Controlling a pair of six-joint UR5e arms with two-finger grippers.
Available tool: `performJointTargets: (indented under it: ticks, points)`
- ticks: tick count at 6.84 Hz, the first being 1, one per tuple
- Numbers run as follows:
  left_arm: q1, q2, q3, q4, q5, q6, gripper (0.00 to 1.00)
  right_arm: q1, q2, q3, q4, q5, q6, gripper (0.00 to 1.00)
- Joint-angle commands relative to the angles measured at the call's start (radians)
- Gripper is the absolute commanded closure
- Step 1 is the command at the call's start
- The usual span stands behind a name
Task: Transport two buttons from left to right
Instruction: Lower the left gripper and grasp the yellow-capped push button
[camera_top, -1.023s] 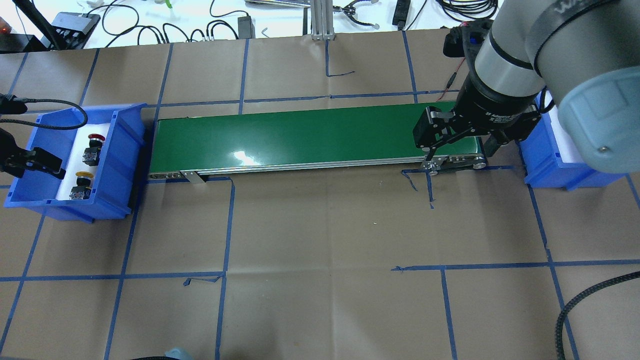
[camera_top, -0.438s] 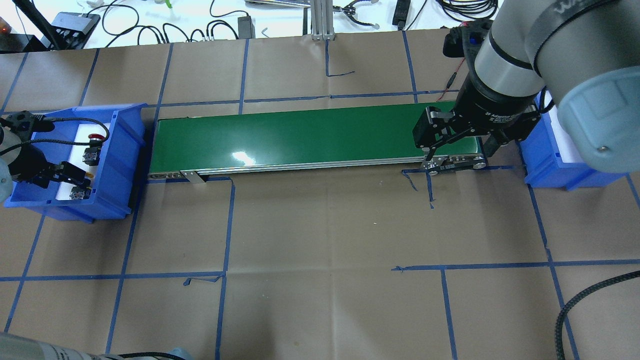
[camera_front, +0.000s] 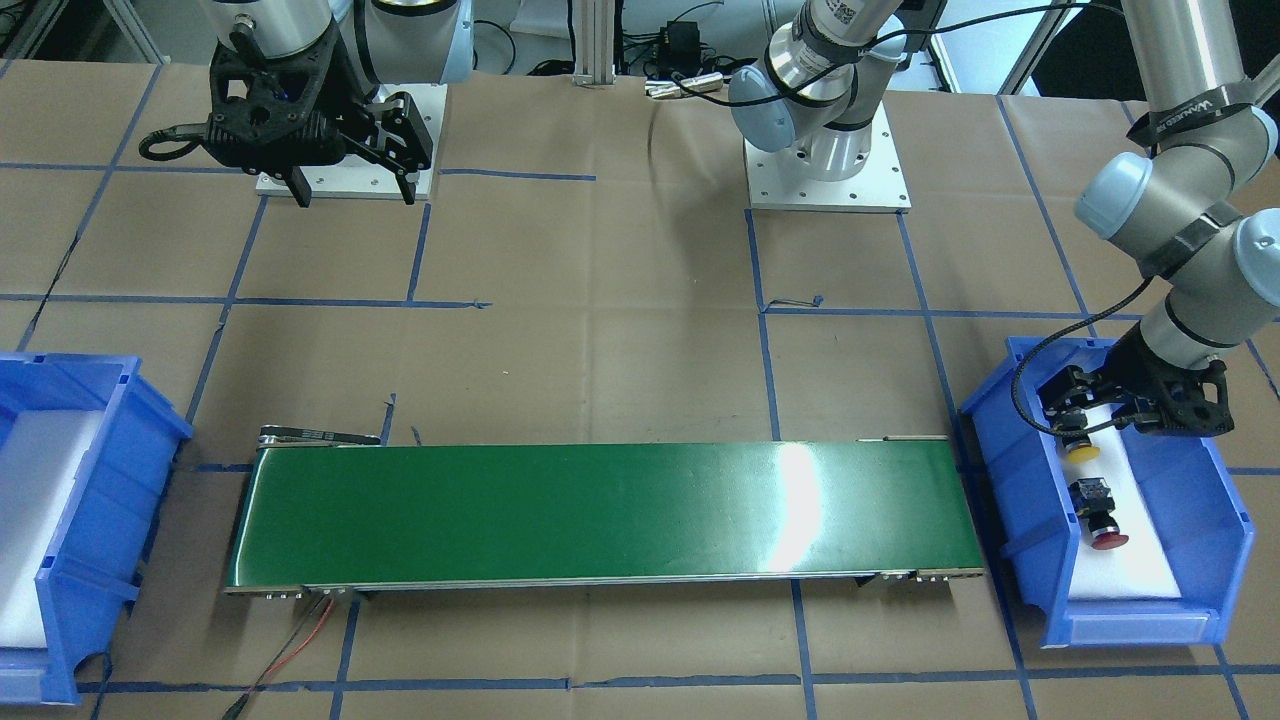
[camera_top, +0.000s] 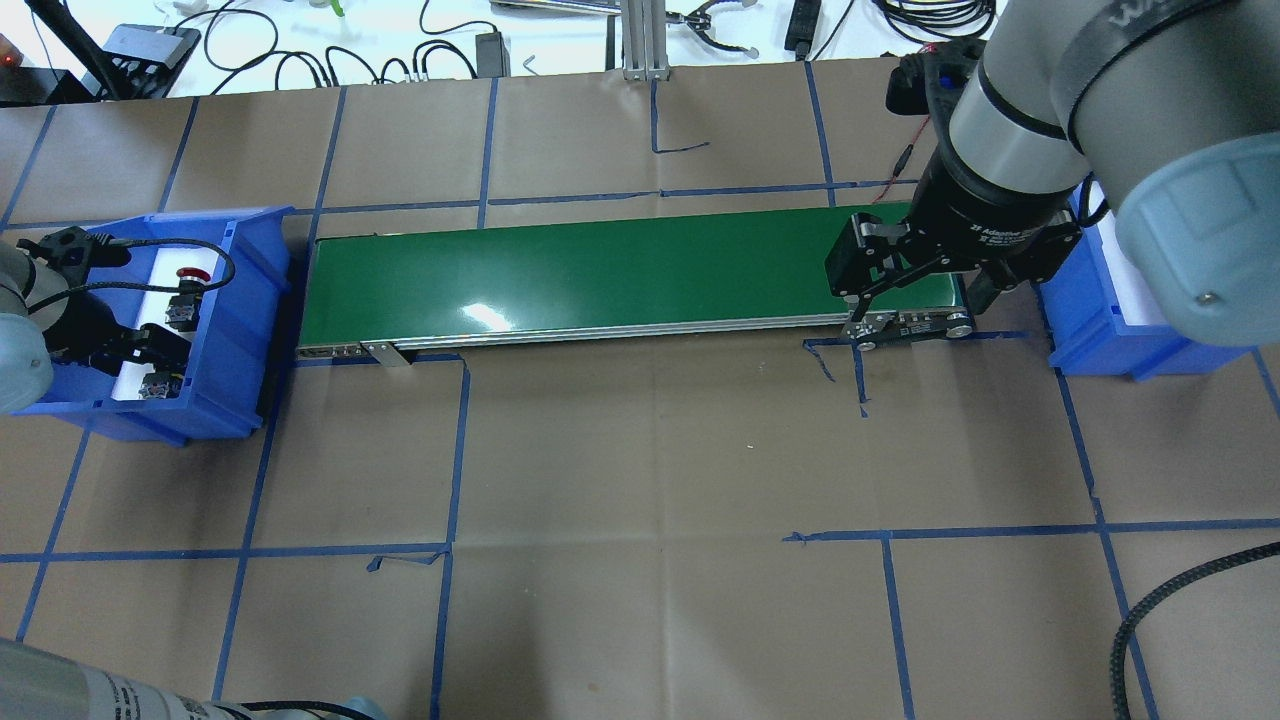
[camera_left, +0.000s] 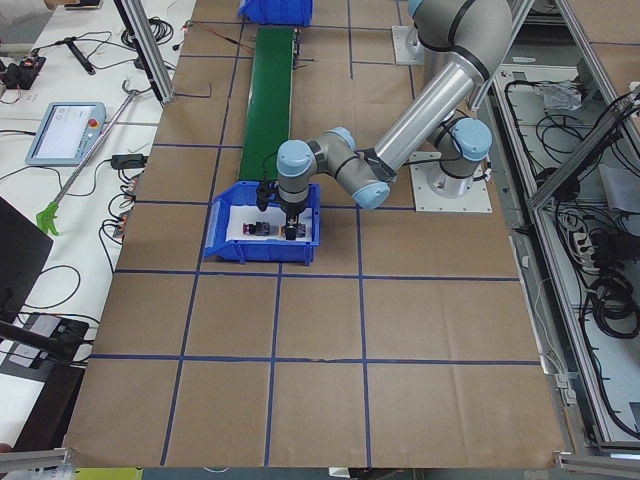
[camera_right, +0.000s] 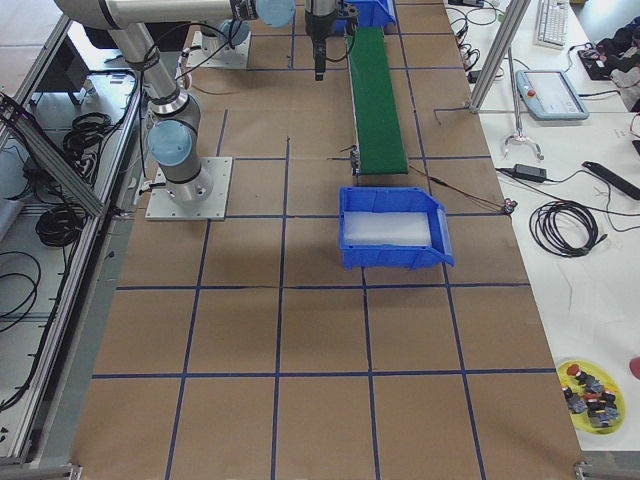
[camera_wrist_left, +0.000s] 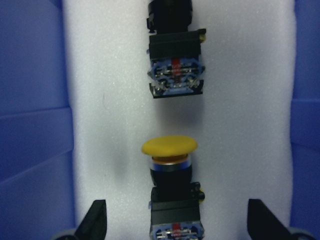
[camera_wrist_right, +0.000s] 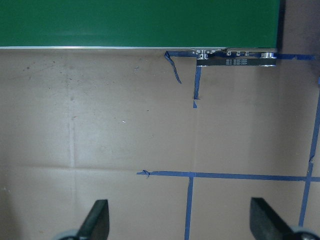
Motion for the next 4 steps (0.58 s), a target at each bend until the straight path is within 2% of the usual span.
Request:
performJointTargets:
  ticks: [1,3,4]
  points:
    - [-0.007,-0.011,-0.003,0.007,0.0,-0.002,0.01,0.0,-0.001,-0.002,-0.001,0.001,0.001,0.0]
    - [-0.01,-0.056,0.005,0.007,0.002,-0.002,0.01,0.0,-0.001,-0.002,0.001,0.003,0.001,0.0]
    - [-0.01,-0.054,0.008,0.007,0.006,-0.003,0.08,0.0,-0.001,-0.002,0.001,0.004,0.003,0.0]
